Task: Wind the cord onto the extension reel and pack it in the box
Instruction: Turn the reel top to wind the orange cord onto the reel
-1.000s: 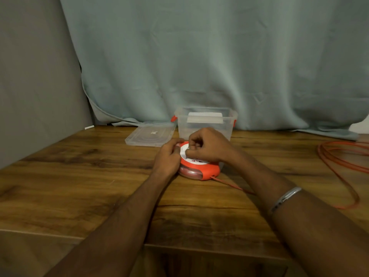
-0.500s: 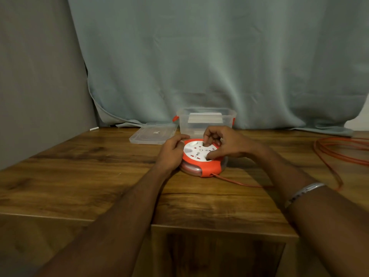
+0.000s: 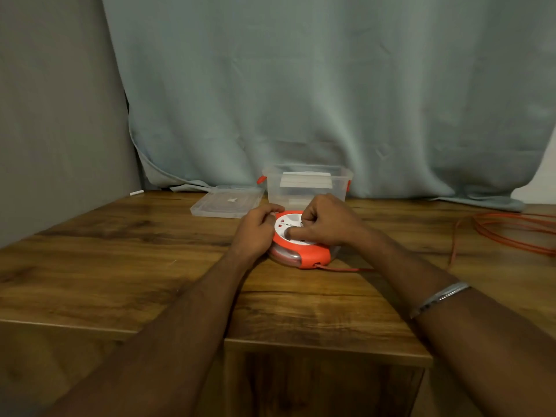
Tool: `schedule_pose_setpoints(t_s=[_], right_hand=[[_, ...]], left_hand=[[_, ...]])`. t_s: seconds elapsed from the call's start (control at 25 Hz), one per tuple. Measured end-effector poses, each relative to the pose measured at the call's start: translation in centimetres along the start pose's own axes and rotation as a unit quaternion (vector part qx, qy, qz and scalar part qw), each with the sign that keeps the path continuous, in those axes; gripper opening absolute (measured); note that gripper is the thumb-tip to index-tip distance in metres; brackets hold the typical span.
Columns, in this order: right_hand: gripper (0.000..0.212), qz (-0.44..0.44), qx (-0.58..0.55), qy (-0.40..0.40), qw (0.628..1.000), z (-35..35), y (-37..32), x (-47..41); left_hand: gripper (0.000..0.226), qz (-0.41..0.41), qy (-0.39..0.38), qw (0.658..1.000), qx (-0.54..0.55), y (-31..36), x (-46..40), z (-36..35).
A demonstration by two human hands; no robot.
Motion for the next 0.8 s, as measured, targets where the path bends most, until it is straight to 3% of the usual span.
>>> schedule_pose_setpoints(t_s=[0.12,0.24,0.36,0.48,0.8], right_hand=[[0.053,0.016,0.009,0.026,0.999,-0.1,-0.3,0.0],[0.010,0.036,-0.061,0.027,0.997,0.8,0.0,0.5],[0.038,0.028,-0.089,-0.043,0.995,1.8,0.7,0.6],[0.042,0.040,-0.113,-0.091,0.989,2.0,1.2,0.6],[0.052,0.019,-0.160,-0.100,0.982,2.2,2.2,0.8]], left_hand=[[0.034,0.003,-0.001,1.000,0.012,0.1,0.2,0.0],[0.034,0.012,-0.001,0.999,0.030,0.3,0.3,0.1],[0.034,0.010,-0.004,0.999,0.041,0.6,0.5,0.0],[0.035,0.001,0.005,0.999,0.052,0.8,0.5,0.1],[0.034,0.016,0.012,0.999,0.028,0.3,0.2,-0.1]])
Point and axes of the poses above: each hand's wrist, its own x-axis away from the middle knuckle, its own z-axis out of the back of the hand, y = z × x, the point moved 1 cm from there along -x, towards the middle knuckle, and after that the axes turned 6 degrees about -y, right-handed, at the moved point
